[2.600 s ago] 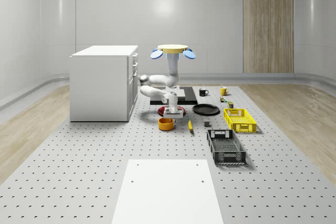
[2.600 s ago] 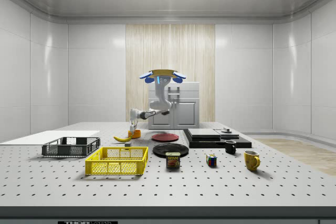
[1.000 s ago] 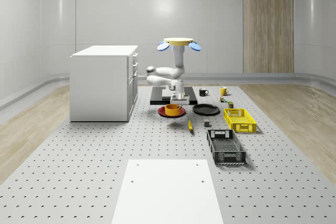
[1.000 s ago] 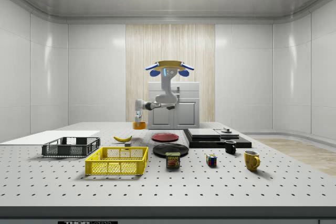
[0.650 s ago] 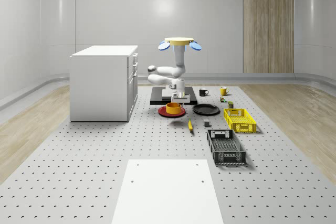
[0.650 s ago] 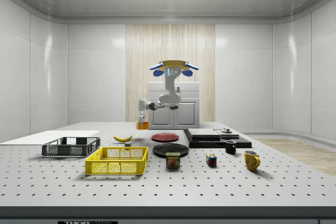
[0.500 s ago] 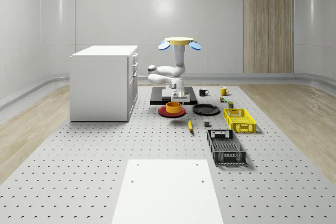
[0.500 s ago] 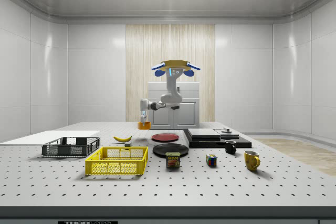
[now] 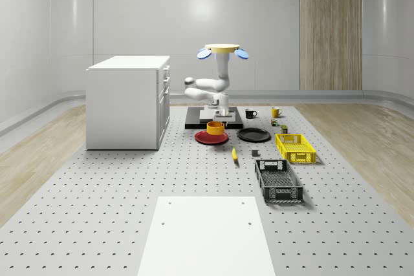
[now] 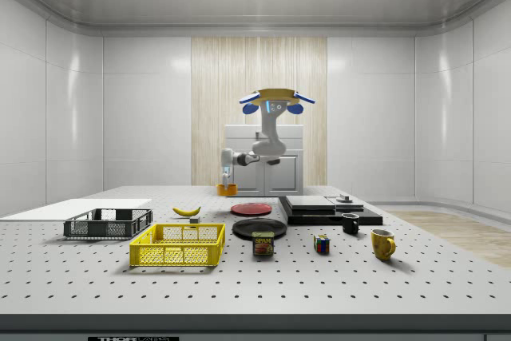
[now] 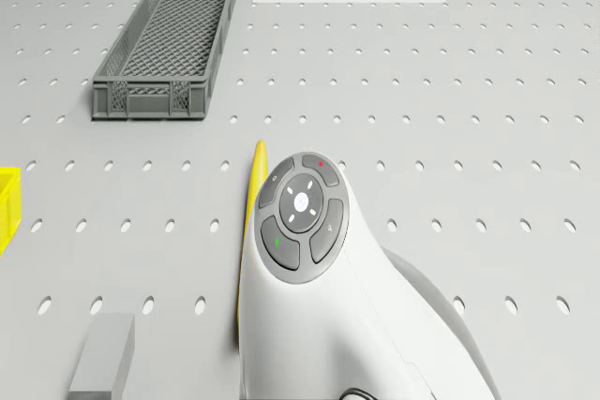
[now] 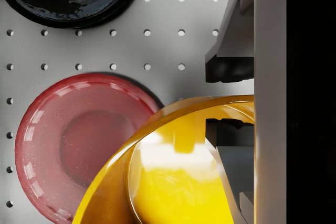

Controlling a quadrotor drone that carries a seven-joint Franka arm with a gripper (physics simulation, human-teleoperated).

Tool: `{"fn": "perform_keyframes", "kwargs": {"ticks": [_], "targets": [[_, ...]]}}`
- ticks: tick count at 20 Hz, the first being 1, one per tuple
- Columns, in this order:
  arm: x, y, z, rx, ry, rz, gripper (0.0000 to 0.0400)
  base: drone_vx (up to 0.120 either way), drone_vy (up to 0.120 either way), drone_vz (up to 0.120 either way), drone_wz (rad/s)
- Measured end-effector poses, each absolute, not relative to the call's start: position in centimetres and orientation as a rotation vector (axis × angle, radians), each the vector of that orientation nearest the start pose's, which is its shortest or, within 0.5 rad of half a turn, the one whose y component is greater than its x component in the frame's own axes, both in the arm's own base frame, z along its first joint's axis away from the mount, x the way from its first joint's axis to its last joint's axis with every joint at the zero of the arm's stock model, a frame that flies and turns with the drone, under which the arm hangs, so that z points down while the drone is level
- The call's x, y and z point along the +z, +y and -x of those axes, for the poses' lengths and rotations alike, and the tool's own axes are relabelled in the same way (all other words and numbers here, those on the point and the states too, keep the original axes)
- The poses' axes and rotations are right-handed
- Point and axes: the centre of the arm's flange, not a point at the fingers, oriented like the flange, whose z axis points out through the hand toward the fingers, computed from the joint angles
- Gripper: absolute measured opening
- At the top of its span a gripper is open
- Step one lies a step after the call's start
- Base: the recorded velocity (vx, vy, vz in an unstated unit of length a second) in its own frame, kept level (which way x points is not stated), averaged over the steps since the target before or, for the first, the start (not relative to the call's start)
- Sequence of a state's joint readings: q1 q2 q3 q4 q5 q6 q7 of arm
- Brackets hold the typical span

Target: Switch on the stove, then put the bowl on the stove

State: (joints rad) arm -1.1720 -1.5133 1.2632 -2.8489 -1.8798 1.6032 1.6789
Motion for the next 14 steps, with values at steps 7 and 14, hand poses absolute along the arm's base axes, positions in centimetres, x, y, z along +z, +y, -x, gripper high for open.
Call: {"fn": "perform_keyframes", "kwargs": {"ticks": [7, 14], "targets": [[52.07, 0.20, -30.68, 0.786, -0.002, -0.001, 0.0100, -0.120, 0.000, 0.000, 0.000], [52.07, 0.20, -30.68, 0.786, -0.002, -0.001, 0.0100, -0.120, 0.000, 0.000, 0.000]]}}
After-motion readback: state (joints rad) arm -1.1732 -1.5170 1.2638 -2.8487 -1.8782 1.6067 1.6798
